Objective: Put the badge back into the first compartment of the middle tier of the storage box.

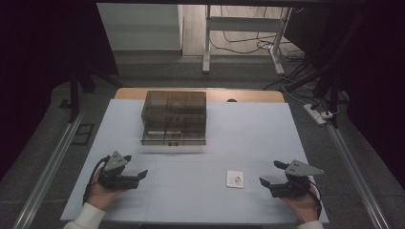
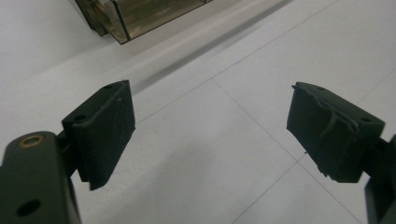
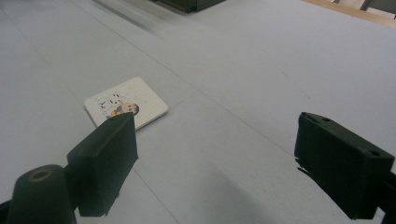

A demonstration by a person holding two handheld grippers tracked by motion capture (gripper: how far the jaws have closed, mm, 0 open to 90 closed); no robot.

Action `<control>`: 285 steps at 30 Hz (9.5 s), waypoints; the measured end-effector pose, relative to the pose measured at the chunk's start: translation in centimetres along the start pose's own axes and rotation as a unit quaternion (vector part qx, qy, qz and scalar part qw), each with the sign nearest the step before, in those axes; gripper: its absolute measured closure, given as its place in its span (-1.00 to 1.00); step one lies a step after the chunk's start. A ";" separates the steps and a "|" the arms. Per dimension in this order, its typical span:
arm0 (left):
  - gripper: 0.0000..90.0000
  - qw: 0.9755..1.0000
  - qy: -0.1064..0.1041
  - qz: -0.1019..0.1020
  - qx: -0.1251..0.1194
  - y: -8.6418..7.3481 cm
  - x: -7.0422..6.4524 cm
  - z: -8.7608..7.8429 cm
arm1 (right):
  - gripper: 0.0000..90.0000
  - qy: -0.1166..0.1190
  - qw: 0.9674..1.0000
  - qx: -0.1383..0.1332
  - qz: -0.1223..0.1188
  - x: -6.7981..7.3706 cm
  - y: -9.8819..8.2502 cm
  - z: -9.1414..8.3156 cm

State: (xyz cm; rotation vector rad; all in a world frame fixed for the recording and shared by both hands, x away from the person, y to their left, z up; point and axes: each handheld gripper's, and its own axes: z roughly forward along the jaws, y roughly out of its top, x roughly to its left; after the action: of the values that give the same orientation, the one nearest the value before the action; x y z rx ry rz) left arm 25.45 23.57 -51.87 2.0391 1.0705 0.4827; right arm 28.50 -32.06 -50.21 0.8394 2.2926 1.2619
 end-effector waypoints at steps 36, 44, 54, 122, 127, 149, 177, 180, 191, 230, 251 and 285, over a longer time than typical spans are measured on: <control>-0.66 1.000 -0.011 0.024 0.000 1.4 -0.4 0.6 | -0.68 -0.002 1.000 0.013 0.009 -0.1 -0.2 0.4; -0.65 0.999 -0.017 0.033 0.002 1.8 -0.8 0.6 | -0.68 -0.005 1.000 0.014 0.008 -0.1 -0.1 0.6; -0.65 0.999 -0.027 0.045 -0.003 3.0 -1.4 1.0 | -0.68 -0.002 1.000 0.015 0.009 -0.2 -0.2 0.6; -0.64 0.984 -0.128 0.123 0.023 10.3 -8.4 8.0 | -0.67 -0.004 1.000 0.030 -0.001 0.0 -0.2 1.2; -0.64 0.983 -0.131 0.125 0.024 10.6 -8.8 8.4 | -0.67 -0.003 1.000 0.029 0.001 0.0 -0.2 1.2; -0.64 0.977 -0.150 0.146 0.039 12.0 -11.3 10.9 | -0.66 -0.002 0.999 0.032 -0.002 0.0 -0.3 1.3; -0.68 0.960 -0.198 0.187 0.067 14.4 -15.2 13.7 | -0.66 0.001 0.999 0.032 -0.005 0.2 -0.2 1.3; -0.69 0.956 -0.204 0.196 0.074 14.7 -16.0 14.1 | -0.66 0.000 0.999 0.033 -0.007 0.3 -0.2 1.2; -0.74 0.946 -0.232 0.208 0.086 15.2 -17.6 15.4 | -0.66 0.002 0.999 0.031 -0.007 0.2 -0.2 1.2; -0.62 0.912 -0.262 0.282 0.138 14.7 -20.8 19.0 | -0.66 0.000 0.999 0.038 -0.007 0.2 -0.4 1.4; -0.27 0.911 -0.262 0.292 0.126 14.5 -20.3 18.7 | -0.65 -0.005 0.999 0.041 -0.008 0.3 -0.3 1.3; -0.27 0.925 -0.267 0.255 0.088 15.1 -19.2 16.7 | -0.65 -0.005 0.999 0.036 -0.004 0.1 -0.4 1.3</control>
State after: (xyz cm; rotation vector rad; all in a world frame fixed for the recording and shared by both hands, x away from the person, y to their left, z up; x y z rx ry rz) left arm 32.78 -5.07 -50.33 2.4154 0.2568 0.0583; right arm 29.03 -31.35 -51.20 0.8582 2.3432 1.1755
